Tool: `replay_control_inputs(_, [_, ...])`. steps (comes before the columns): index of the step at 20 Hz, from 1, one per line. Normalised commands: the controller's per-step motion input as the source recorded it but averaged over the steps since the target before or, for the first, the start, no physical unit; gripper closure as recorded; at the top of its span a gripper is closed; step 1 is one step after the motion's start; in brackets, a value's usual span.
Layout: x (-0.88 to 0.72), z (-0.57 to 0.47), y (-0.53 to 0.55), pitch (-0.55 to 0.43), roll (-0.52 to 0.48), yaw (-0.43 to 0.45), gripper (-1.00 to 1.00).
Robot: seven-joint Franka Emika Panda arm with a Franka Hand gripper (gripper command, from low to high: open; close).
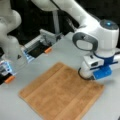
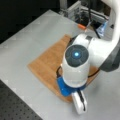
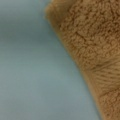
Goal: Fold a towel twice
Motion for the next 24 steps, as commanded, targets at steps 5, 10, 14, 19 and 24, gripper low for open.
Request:
replay_control_inputs(5, [0.39,-0.01,0.07,0.154,-0.369,-0.019,-1.00])
replay_control_inputs(10, [0.41,-0.05,0.04,0.138,-0.377,-0.034,-1.00])
replay_control_inputs(14, [0.35,-0.04,0.07,0.079,-0.315,-0.034,-1.00])
replay_control_inputs(19, [0.26,-0.04,0.11,0.032,-0.227,-0.032,-1.00])
replay_control_inputs(24, [0.18,-0.04,0.11,0.021,-0.099,-0.080,-1.00])
